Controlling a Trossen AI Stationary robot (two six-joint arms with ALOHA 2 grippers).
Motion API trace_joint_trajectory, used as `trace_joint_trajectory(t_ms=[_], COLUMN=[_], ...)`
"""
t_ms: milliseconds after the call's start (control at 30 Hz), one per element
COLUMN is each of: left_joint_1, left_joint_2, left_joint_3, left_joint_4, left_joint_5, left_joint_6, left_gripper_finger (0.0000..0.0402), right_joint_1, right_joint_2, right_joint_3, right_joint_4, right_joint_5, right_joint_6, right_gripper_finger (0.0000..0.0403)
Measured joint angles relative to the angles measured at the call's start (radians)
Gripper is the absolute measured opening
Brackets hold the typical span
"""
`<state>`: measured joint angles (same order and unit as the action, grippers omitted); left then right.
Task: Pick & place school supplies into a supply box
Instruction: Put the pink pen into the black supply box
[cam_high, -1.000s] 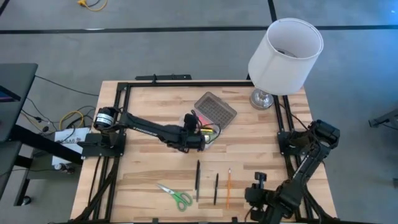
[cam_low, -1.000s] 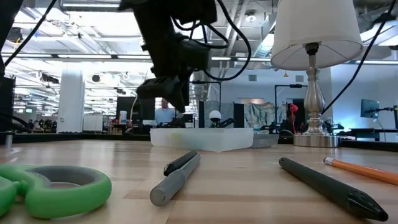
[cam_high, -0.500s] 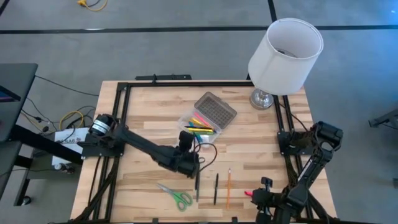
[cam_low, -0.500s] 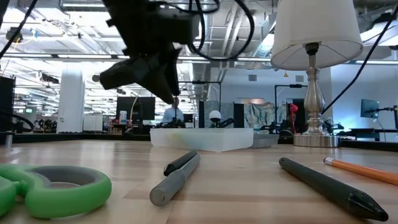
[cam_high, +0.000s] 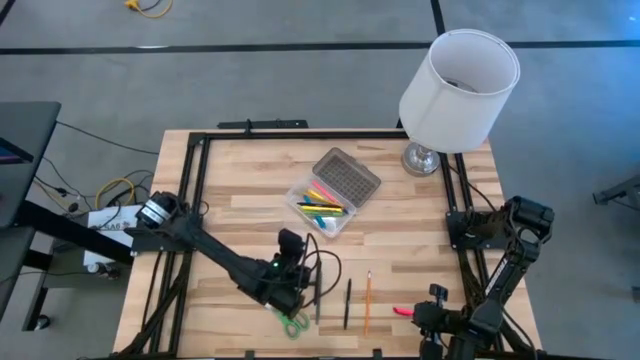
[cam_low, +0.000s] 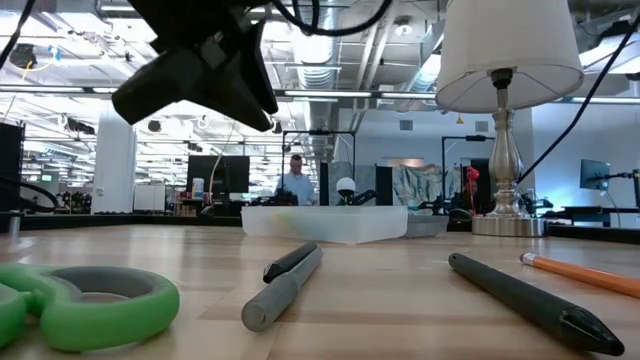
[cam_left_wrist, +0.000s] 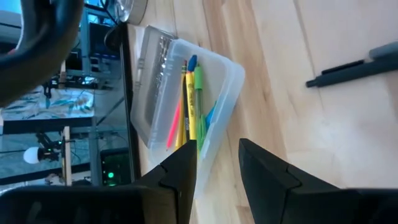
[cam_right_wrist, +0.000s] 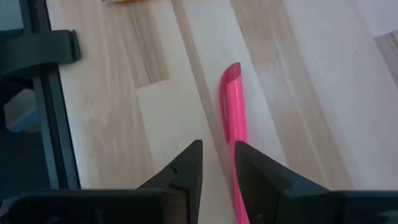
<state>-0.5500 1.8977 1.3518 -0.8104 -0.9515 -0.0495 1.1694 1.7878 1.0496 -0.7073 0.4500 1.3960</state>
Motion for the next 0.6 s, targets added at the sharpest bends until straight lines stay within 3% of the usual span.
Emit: trace_joint_trajectory(t_ms=[300, 600], left_joint_1=[-0.086, -0.153], left_joint_2=[0.000, 0.000], left_joint_3=[0.000, 0.000], left_joint_4=[0.000, 0.000], left_joint_5=[-0.010, -0.109], left_joint_6=[-0.112, -0.141], left_gripper_finger=[0.0114, 0.0114], right_joint_1=[0.000, -0.027], right_joint_2=[0.000, 0.002], right_joint_3=[-0.032, -0.096], right_joint_4=[0.008, 0.064], right_joint_5=[-0.008, -0.067], right_joint_6=[-0.006, -0.011], right_gripper_finger=[0.0086, 0.0086])
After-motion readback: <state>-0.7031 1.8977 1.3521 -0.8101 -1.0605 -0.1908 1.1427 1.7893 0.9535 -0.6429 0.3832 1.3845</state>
